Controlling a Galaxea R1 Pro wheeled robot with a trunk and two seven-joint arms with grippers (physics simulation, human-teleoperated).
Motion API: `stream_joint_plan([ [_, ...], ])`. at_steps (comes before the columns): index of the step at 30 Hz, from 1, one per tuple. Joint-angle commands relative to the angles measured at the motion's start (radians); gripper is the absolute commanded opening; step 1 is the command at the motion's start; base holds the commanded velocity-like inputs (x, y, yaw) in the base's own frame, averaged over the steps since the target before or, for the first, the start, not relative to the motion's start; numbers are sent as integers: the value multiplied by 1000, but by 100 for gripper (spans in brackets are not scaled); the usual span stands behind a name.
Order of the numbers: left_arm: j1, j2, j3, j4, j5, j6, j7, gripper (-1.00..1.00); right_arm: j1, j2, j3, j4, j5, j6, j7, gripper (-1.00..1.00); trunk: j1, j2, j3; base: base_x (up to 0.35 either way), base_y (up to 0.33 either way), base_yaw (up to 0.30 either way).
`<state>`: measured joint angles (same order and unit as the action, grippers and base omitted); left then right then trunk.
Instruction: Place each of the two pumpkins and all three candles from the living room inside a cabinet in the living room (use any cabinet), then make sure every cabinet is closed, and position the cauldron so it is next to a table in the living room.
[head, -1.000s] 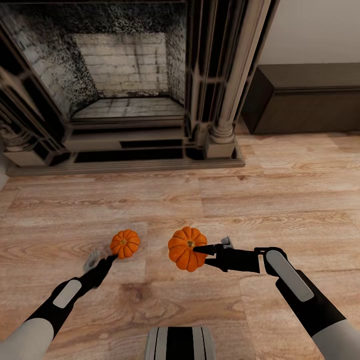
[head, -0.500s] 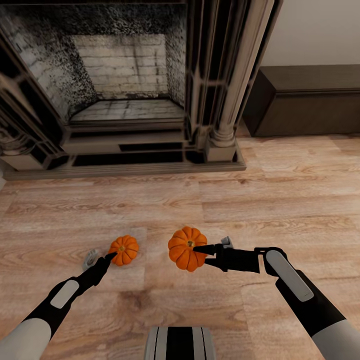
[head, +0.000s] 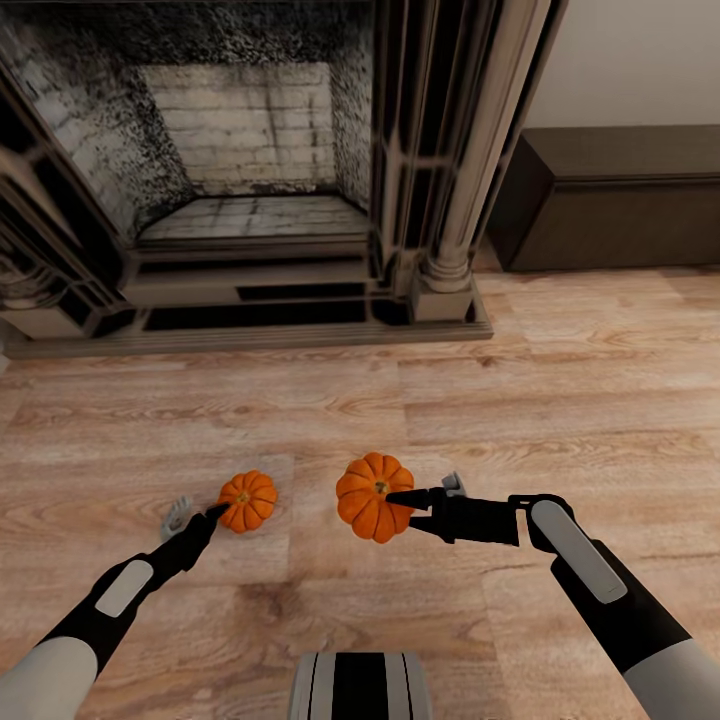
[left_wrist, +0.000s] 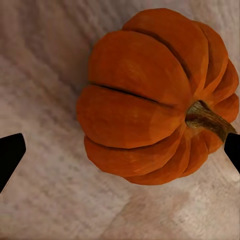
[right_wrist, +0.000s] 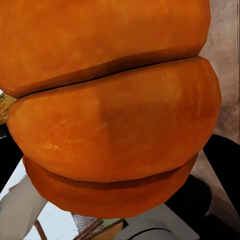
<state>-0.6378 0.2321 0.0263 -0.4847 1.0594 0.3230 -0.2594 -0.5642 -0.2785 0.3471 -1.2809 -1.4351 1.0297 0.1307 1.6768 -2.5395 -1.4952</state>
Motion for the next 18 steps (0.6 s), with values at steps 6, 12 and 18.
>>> stream_joint_plan([
  [6,0,1,3,0,10,8,-3,100,0,-1,1,0,5,1,9,-100,1,-1,-8,0,0,0],
  [12,0,1,3,0,9,8,-3,100,0,-1,1,0,5,1,9,-100,1,-1,-12,0,0,0],
  [18,0,1,3,0,9,8,-3,100,-1,-1,1,0,5,1,9,-100,4,-2,-35,0,0,0],
])
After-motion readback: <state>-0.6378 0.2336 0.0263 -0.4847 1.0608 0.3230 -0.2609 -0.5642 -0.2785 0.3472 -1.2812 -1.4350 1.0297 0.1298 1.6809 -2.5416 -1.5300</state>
